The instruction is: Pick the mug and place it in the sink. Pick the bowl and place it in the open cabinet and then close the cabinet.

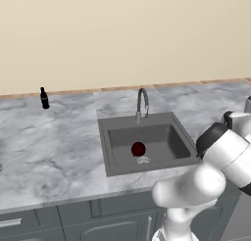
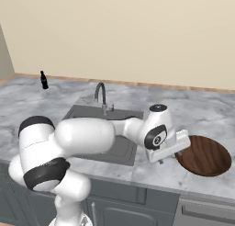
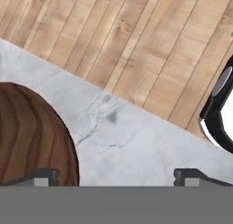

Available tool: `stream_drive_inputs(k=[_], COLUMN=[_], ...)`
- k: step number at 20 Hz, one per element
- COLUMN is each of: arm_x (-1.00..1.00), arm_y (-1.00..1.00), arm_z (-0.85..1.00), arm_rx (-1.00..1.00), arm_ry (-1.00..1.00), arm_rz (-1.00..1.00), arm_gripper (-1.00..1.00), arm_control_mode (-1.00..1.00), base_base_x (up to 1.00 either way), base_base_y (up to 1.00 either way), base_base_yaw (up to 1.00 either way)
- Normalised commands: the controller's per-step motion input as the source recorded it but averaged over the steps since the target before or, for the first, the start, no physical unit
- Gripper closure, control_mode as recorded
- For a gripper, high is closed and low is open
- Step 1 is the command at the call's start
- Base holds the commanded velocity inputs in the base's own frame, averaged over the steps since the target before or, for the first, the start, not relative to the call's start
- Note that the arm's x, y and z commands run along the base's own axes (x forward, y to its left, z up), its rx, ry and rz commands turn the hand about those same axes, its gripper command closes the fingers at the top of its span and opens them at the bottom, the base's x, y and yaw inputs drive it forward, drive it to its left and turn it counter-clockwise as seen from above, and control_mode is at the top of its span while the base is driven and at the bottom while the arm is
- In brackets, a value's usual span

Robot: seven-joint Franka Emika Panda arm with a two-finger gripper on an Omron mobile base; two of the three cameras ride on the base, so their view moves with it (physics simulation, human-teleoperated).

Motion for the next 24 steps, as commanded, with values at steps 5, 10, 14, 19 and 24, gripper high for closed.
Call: stream_drive_inputs(k=[5, 10, 14, 19, 24], arm_x=[0.21, 0.26, 0.3, 0.29, 0.21], arm_y=[0.0, -0.13, -0.18, -0.27, -0.37], arm_z=[-0.27, -0.19, -0.12, -0.1, -0.11], arm_rx=[0.0, 0.01, 0.01, 0.03, 0.05], arm_ry=[0.0, 0.0, 0.0, 0.0, 0.0], arm_rz=[0.0, 0.0, 0.0, 0.01, 0.01], arm_gripper=[-1.0, -1.0, -1.0, -1.0, -1.0], arm_control_mode=[-1.0, -1.0, -1.0, -1.0, -1.0], base_base_x=[0.0, 0.0, 0.0, 0.0, 0.0], base_base_y=[0.0, 0.0, 0.0, 0.0, 0.0], base_base_yaw=[0.0, 0.0, 0.0, 0.0, 0.0])
